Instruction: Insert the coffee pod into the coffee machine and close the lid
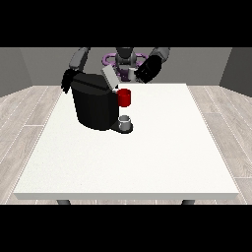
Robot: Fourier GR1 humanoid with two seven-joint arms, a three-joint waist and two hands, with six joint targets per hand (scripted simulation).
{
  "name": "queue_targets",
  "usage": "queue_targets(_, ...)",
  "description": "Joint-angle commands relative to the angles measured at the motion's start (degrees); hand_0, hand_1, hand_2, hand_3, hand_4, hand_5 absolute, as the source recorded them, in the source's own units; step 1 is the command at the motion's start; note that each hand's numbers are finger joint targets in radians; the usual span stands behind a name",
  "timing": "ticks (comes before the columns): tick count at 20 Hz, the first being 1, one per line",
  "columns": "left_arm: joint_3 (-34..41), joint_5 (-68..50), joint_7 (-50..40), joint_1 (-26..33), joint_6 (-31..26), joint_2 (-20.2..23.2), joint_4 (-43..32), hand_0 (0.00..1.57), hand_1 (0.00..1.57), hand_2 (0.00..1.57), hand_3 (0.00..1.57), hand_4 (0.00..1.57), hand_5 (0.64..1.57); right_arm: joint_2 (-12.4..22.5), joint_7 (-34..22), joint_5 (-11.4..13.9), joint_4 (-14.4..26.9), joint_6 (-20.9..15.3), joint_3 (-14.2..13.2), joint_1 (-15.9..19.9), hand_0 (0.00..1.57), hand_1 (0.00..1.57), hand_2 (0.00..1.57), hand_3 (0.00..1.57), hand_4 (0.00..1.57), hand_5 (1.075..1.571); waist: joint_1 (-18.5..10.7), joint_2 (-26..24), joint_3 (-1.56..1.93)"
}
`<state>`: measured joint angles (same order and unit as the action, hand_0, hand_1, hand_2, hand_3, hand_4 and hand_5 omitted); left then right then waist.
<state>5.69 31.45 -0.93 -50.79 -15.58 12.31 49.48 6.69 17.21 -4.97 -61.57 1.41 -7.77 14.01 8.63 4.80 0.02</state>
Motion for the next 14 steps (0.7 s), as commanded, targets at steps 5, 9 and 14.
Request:
queue_targets(5,5.32,-1.14,1.68,-5.41,2.13,6.26,-4.71,1.45,1.45,1.47,1.36,0.65,1.571,0.67,0.96,0.29,-3.95,3.67,2.57,1.73,0.0,0.0,0.0,0.0,0.12,1.571,5.21,7.12,-0.04)
queue_targets(9,6.82,-2.26,-1.35,-10.88,2.86,6.28,-4.85,1.4,1.4,1.45,1.38,0.62,1.571,0.96,4.42,-0.23,-1.69,5.96,2.29,3.67,0.0,0.0,0.0,0.0,0.0,1.571,5.46,9.19,-0.01)
queue_targets(14,10.1,-3.73,0.19,-12.55,3.12,10.66,-8.11,1.44,1.44,1.47,1.38,0.6,1.571,0.69,2.8,0.41,-4.25,7.09,4.29,5.11,0.0,0.0,0.0,0.0,0.18,1.571,6.94,12.59,-0.03)
